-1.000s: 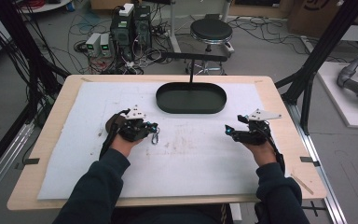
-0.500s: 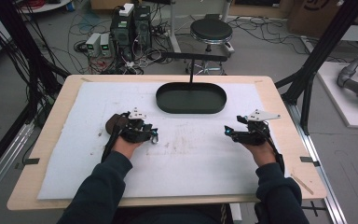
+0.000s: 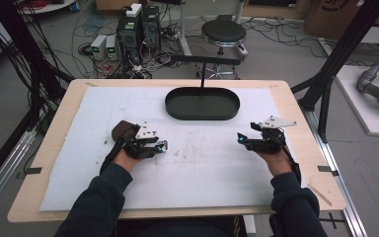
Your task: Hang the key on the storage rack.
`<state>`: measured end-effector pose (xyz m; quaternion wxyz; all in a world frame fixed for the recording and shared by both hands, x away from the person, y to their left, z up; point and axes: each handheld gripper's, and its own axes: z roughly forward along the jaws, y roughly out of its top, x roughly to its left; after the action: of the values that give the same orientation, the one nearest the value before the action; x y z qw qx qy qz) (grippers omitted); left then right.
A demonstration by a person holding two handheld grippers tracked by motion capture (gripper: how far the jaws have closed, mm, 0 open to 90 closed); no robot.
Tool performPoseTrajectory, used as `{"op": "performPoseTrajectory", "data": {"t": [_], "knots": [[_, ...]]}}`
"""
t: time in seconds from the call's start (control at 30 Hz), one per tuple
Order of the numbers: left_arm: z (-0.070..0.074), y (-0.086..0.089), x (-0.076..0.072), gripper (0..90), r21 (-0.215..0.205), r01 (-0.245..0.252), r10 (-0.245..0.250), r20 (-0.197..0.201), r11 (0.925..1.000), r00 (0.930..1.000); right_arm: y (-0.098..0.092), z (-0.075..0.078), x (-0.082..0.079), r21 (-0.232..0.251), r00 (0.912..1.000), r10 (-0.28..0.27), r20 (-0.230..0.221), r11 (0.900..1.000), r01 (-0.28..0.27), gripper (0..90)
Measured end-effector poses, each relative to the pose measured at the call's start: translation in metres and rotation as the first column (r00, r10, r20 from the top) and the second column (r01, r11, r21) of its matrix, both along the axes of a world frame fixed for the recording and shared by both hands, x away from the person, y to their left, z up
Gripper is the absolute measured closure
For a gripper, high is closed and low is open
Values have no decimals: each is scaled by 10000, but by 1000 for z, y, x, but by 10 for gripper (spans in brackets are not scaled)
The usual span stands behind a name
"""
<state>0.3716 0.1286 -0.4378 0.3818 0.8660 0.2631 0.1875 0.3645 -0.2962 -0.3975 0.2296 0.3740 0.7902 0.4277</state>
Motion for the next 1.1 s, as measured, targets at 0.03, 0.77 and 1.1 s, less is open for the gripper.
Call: {"op": "performPoseTrajectory", "data": {"t": [0.03,0.77,1.1], "knots": [[0,0,0,677,0,0,0,0,10000,10000,0,0,0,0,10000,0,0,10000,0,300],[-4,-10,9,857,164,22,-19,-185,9999,9998,0,0,1,16,10000,-13,0,10000,13,300],[-1,-6,12,879,-467,-412,383,-622,9981,9973,0,0,1,42,10000,-43,-12,10000,43,300]]}}
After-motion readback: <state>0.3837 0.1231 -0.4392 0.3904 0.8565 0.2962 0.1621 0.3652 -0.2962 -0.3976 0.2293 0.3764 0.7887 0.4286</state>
